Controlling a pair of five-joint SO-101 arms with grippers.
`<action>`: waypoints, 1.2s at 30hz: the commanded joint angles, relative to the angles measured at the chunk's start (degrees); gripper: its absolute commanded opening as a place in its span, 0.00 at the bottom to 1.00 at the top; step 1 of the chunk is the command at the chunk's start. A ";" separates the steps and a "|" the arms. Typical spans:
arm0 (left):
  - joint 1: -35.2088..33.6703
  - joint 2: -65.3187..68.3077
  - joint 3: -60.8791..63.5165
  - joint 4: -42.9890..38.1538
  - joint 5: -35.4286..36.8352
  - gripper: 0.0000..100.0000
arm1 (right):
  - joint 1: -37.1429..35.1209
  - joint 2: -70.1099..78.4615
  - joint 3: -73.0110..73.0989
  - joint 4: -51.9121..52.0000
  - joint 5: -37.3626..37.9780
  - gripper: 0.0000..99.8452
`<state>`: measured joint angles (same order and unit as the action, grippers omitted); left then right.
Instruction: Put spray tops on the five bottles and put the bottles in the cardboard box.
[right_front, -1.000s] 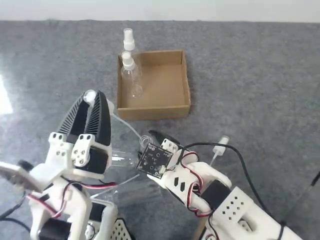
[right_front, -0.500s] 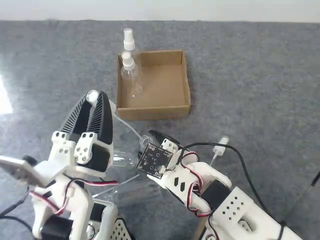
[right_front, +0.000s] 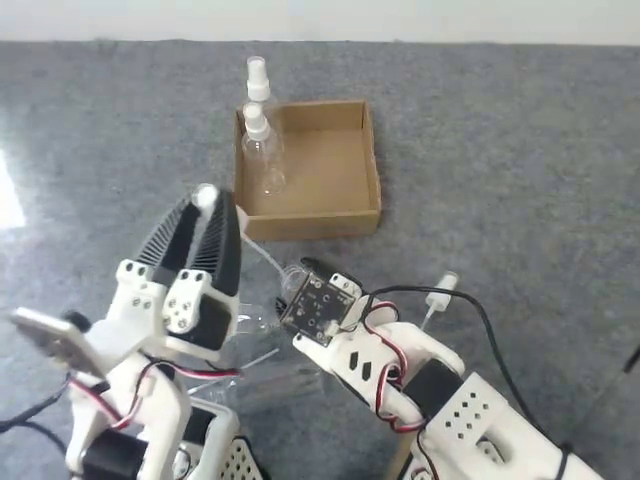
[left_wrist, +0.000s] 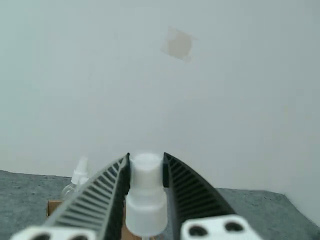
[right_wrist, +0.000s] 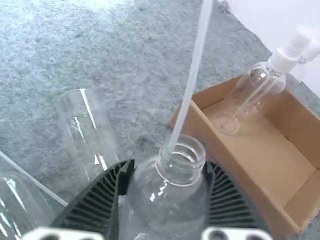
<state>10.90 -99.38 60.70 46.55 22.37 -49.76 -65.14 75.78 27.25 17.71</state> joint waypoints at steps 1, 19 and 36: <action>1.76 -0.18 0.13 -1.41 -1.14 0.01 | 1.10 -1.80 -0.79 -1.63 -0.70 0.10; 4.04 -0.18 3.74 -0.26 -1.14 0.01 | 1.10 -15.60 4.04 -1.63 -0.44 0.10; 12.75 -0.18 5.23 1.58 -8.00 0.01 | 4.26 -21.05 6.24 -1.27 -0.18 0.10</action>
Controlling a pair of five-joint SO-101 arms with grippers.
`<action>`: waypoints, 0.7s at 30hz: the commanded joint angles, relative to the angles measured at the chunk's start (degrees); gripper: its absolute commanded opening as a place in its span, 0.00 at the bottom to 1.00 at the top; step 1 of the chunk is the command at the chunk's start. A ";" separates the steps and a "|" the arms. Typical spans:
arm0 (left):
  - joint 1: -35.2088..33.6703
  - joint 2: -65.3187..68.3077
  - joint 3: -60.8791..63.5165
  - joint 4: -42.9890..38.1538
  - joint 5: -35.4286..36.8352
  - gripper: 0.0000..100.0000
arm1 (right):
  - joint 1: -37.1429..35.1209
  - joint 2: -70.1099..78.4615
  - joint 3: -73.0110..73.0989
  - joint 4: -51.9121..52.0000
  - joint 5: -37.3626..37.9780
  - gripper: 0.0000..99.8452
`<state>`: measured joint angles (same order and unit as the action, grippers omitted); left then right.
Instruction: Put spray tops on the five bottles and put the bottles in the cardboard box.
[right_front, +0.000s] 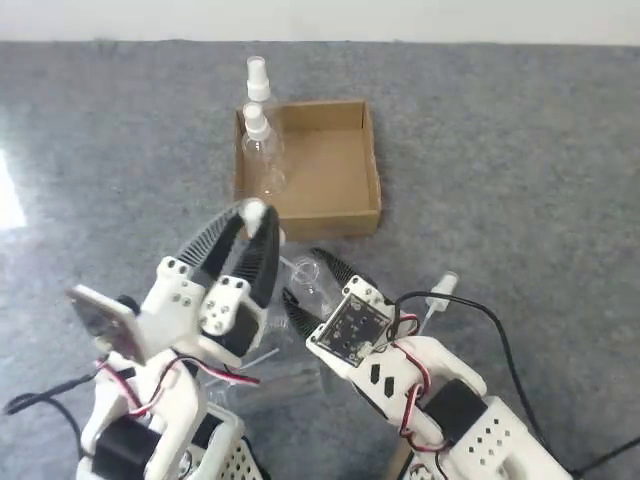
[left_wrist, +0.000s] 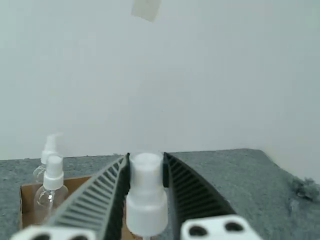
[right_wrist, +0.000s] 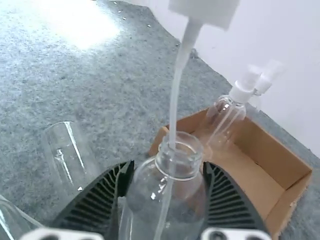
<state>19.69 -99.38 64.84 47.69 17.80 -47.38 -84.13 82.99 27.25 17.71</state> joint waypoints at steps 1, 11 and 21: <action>5.10 -0.18 1.63 0.26 -4.04 0.01 | 2.07 -2.07 -0.97 -1.36 -0.18 0.10; 6.77 -0.18 2.24 0.70 -5.36 0.01 | 2.15 -2.07 -1.05 -1.45 -0.18 0.10; 7.12 0.09 4.26 0.35 -5.36 0.01 | 2.07 -2.15 -1.41 -2.59 -0.18 0.10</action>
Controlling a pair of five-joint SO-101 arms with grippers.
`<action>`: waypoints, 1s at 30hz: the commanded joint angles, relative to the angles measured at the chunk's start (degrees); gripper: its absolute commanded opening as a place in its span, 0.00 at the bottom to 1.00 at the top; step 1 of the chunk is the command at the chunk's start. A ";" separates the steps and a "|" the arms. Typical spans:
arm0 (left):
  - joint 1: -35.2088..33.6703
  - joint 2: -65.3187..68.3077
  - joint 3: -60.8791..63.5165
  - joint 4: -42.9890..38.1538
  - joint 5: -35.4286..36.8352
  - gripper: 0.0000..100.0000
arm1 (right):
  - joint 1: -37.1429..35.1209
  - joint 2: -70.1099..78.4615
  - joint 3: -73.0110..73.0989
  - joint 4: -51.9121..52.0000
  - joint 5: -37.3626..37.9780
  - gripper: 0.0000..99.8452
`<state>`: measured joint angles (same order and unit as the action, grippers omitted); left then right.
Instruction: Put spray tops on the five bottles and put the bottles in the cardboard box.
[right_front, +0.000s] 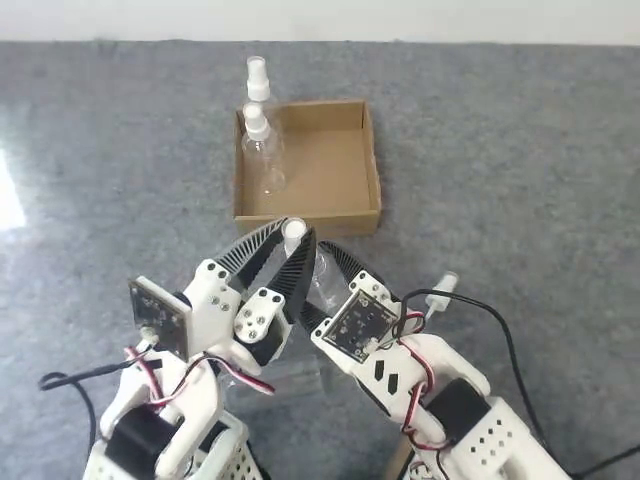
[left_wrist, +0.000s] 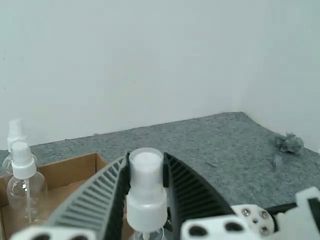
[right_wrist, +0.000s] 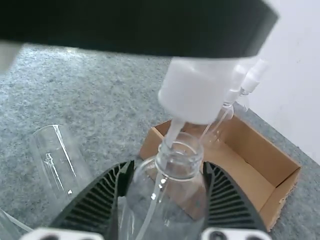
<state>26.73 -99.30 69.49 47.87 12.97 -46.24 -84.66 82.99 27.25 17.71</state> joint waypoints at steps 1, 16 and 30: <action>0.09 0.00 -0.31 0.26 -0.62 0.01 | 0.92 -1.63 -1.32 -3.21 -0.18 0.10; 0.18 0.18 0.92 0.53 -2.11 0.07 | 0.92 -1.63 -1.32 -4.62 -0.18 0.10; 0.18 -0.18 0.75 1.67 -2.11 0.16 | 0.92 -1.63 -1.14 -4.09 -0.18 0.10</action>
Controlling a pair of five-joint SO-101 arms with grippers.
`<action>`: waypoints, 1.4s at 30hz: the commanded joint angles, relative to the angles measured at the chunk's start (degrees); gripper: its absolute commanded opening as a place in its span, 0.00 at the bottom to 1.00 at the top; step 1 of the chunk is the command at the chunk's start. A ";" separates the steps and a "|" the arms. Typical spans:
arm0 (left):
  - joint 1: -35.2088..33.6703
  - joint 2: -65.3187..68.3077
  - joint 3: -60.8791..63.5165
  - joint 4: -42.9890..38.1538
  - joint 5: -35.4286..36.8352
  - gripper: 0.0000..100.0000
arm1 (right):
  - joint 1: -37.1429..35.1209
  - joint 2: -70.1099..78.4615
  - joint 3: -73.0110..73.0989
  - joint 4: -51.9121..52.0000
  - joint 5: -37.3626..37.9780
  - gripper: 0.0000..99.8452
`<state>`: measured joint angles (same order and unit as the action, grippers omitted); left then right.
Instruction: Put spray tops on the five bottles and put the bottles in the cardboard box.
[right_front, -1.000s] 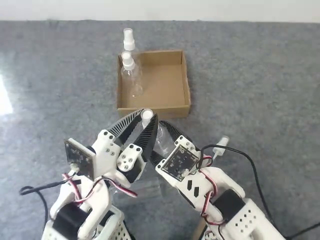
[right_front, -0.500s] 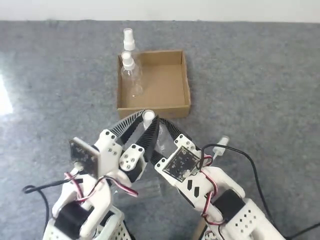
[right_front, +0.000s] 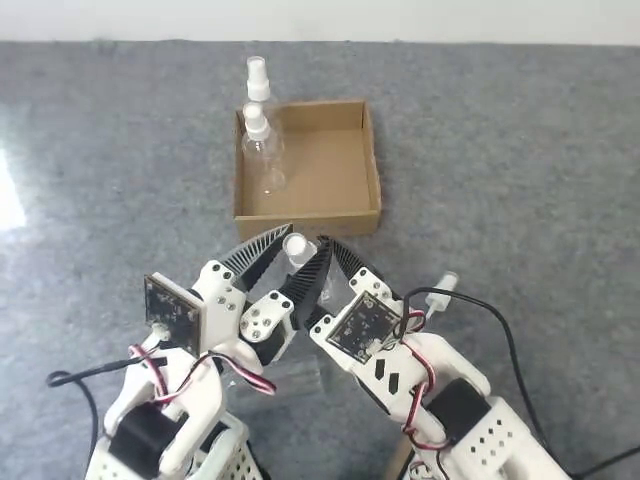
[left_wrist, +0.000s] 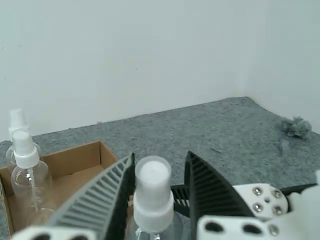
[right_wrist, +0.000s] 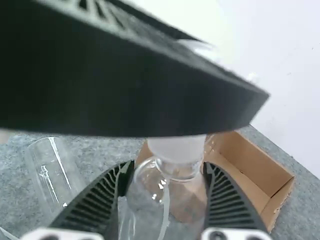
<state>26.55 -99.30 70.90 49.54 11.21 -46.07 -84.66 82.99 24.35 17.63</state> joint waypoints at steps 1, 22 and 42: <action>0.26 -0.18 -0.66 0.00 -0.35 0.16 | 0.75 -1.63 -1.05 -1.10 -0.09 0.10; -6.95 -0.26 -10.42 3.69 -2.37 0.16 | 0.84 -1.54 0.53 -1.45 0.00 0.10; -10.64 -0.26 -2.95 -2.46 -2.90 0.15 | 0.84 -1.63 0.35 -1.63 3.16 0.10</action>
<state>16.26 -99.30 66.68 51.47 9.01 -45.98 -84.66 84.66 24.35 20.26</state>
